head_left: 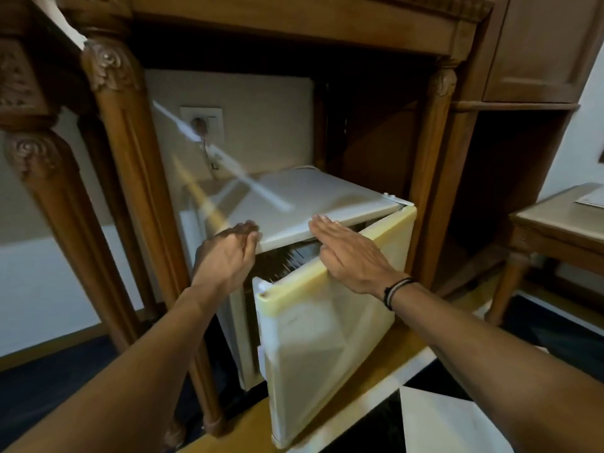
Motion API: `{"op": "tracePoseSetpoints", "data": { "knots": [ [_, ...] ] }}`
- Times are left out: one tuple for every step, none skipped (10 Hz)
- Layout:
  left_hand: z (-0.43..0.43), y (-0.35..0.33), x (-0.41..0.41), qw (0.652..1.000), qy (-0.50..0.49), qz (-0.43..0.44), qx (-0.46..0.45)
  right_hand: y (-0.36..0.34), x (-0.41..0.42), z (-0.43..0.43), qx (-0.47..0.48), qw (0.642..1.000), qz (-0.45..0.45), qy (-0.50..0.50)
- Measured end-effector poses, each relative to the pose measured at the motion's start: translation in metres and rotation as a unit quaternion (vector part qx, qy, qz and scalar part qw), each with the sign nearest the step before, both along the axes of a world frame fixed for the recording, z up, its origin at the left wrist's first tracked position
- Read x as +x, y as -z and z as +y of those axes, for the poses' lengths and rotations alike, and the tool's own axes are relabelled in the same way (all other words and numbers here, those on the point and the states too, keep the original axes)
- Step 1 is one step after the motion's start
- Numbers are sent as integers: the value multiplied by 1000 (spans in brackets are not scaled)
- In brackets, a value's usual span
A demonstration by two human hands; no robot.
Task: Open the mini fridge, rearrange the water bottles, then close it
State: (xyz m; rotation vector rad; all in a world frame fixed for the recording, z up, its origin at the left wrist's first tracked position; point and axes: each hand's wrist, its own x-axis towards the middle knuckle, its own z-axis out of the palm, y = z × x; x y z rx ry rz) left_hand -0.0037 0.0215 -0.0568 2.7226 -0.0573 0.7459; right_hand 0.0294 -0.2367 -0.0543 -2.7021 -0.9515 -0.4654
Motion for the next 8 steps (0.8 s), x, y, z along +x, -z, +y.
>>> {"op": "tracePoseSetpoints", "data": {
  "knots": [
    [5,-11,1,997,-4,59,-55,-2,11,21,6,1000,-5,10],
    [4,-21,-2,994,-4,84,-76,-1,21,40,12,999,-32,32],
    [-1,-25,-8,995,-8,90,-50,-1,27,44,14,997,-60,46],
    [-10,-16,-8,998,-24,56,13,5,38,55,10,992,-104,77],
    [-17,-4,-5,998,-39,-6,45,11,47,66,21,989,-110,101],
    [-24,16,3,994,-66,-44,80,15,55,68,39,988,-98,114],
    [-26,15,4,992,-83,-20,90,2,52,67,7,993,-50,105],
    [-35,-39,0,973,-52,204,97,-55,44,59,-69,987,130,69]
  ]
}}
